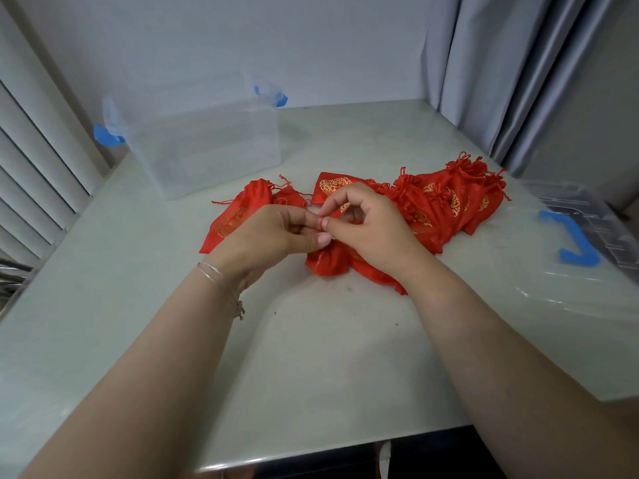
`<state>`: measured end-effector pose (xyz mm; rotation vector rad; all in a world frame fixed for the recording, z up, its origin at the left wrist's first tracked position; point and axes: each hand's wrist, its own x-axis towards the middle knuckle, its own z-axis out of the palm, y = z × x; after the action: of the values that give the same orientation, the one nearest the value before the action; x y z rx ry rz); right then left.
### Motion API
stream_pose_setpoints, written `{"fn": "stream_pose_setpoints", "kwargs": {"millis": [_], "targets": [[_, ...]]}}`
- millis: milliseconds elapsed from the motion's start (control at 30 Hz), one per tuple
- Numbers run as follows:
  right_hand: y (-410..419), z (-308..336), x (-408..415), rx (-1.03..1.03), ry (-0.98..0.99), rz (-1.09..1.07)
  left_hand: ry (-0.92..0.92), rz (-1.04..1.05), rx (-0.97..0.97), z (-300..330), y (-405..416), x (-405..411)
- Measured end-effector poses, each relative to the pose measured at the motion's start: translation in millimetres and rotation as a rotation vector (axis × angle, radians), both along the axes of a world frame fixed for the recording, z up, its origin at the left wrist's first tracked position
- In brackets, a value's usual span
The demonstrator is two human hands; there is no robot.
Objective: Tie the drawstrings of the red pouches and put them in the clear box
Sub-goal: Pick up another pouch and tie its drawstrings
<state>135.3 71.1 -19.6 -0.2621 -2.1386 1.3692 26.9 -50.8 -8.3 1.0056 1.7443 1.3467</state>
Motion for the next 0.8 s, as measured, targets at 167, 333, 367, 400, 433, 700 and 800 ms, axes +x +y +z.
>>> {"fn": "stream_pose_setpoints", "kwargs": {"millis": [167,333,367,400,433,700,800], "targets": [[3,4,6,-0.139,-0.164,0.127,-0.012,0.015,0.006,3,-1,3],[7,8,8,-0.239,-0.276,0.189,0.013,-0.013,-0.033,3,-2,6],[8,8,8,-0.222,-0.289,0.182,0.014,-0.005,-0.022,5,-2,7],[9,6,8,-0.197,-0.306,0.175,0.011,0.005,-0.002,6,-2,7],[10,5,8,-0.165,-0.323,0.168,0.007,0.019,0.023,9,-3,8],[14,-6,2,0.225,-0.181,-0.06,0.04,0.166,0.087,11,-4,4],[12,-6,1,0.361,-0.092,-0.085,0.026,0.248,0.092,8,-3,0]]}}
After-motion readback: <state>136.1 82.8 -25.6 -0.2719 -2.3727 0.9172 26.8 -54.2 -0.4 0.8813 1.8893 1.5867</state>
